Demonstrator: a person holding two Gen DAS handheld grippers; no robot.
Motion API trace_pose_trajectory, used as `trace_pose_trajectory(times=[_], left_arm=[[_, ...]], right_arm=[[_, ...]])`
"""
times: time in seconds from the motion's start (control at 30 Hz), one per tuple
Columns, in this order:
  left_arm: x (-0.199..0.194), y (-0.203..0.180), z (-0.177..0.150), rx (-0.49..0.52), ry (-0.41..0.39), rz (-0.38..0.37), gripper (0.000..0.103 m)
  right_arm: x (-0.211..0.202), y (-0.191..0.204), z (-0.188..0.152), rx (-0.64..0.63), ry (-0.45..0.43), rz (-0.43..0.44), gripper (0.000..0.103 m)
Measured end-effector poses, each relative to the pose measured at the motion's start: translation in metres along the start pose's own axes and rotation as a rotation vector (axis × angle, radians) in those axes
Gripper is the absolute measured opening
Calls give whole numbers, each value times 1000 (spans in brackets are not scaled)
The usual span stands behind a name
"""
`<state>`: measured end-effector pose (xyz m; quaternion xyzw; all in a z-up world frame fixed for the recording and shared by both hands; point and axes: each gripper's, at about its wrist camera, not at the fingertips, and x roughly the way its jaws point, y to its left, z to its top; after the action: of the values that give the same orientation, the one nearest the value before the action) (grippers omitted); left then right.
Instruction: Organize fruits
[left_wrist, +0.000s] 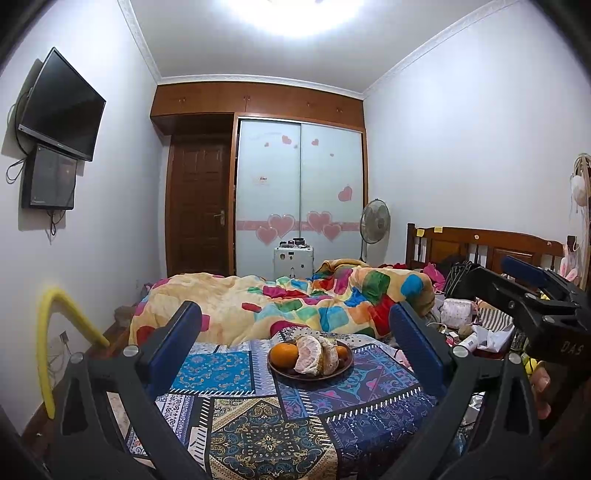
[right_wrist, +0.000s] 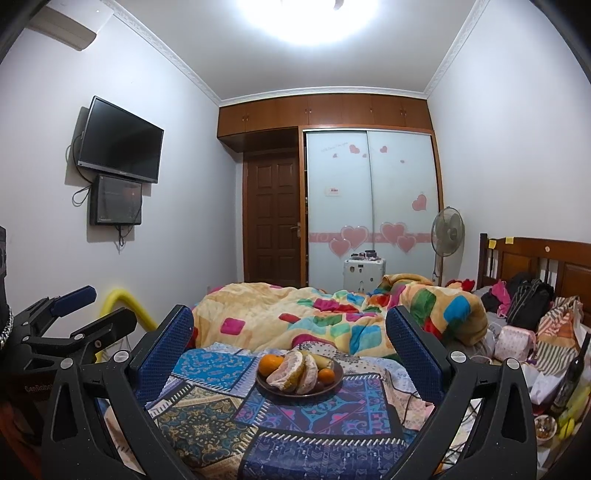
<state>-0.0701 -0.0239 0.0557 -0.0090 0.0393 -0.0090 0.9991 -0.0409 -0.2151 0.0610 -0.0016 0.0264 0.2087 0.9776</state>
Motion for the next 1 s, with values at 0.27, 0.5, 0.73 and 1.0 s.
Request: trace_pose_trajectory(times=[0.27, 0.5, 0.73, 1.0], left_arm=[[1, 0, 0, -1, 1, -5, 103], [2, 1, -1, 0, 3, -9, 103], [4, 2, -1, 0, 8, -18, 103], [7, 2, -2, -1, 15, -20, 103]], right_arm=[[0, 1, -1, 0, -1, -3, 103], [0, 1, -1, 1, 0, -3, 103], [-2, 4, -1, 4, 0, 0, 103], [-3, 6, 1, 11, -5, 6, 103]])
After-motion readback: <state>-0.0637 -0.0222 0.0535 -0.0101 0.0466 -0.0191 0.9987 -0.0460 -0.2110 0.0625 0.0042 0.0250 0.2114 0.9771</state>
